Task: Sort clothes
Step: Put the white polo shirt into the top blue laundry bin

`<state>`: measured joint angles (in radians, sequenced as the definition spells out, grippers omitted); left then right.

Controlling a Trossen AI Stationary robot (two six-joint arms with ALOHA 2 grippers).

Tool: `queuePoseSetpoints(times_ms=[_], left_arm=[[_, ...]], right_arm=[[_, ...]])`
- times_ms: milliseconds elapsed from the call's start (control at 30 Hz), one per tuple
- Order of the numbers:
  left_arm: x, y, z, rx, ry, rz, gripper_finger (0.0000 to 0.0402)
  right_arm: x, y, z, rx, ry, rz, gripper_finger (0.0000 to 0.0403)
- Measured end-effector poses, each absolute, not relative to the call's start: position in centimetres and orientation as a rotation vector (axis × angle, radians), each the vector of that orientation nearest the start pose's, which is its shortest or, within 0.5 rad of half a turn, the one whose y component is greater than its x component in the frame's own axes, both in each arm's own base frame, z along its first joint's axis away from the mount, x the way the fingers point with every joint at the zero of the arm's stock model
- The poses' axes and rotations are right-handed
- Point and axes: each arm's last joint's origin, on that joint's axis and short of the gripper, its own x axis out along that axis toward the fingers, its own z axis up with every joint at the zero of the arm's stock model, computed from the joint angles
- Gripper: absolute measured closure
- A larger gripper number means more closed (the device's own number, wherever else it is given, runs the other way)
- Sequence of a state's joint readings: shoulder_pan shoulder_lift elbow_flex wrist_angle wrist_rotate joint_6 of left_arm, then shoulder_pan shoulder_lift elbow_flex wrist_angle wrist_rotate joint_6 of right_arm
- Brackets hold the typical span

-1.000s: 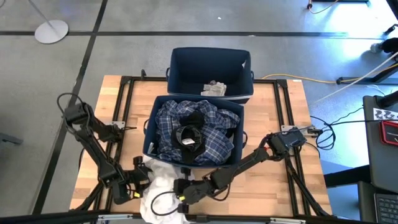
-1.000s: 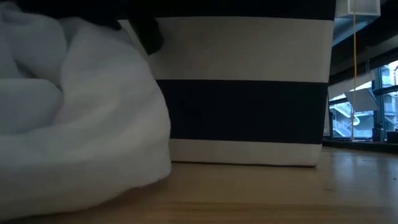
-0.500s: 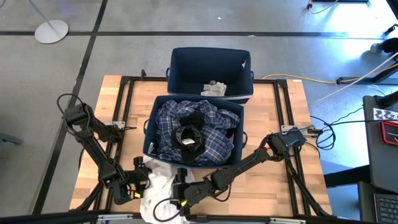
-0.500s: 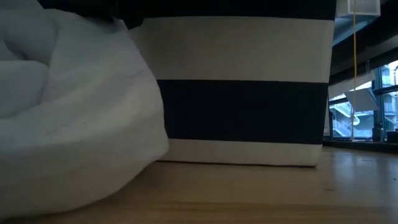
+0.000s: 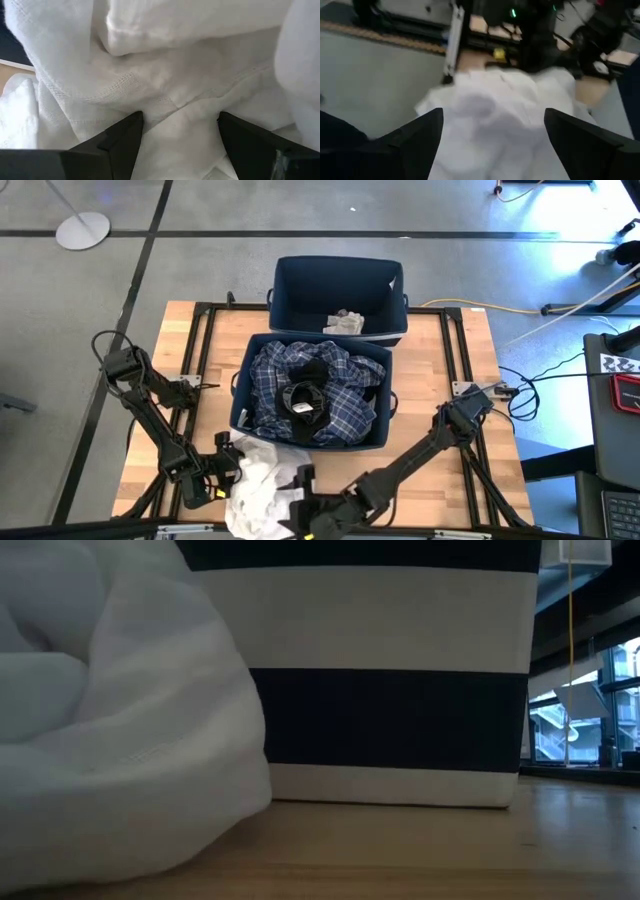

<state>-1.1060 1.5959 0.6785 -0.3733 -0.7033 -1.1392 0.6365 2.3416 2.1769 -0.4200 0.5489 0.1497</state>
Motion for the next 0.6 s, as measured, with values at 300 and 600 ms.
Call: queuePoseSetpoints(times_ms=[300, 600], left_arm=[[12.8, -21.3, 12.3, -0.052, 0.822, 0.137, 0.0150], [12.9, -21.6, 12.4, -0.053, 0.811, 0.110, 0.0150]], right_arm=[[44.5, 29.8, 26.3, -0.138, 0.469, 0.068, 0.0053], [44.9, 29.1, 24.3, -0.157, 0.503, -0.080, 0.0011]])
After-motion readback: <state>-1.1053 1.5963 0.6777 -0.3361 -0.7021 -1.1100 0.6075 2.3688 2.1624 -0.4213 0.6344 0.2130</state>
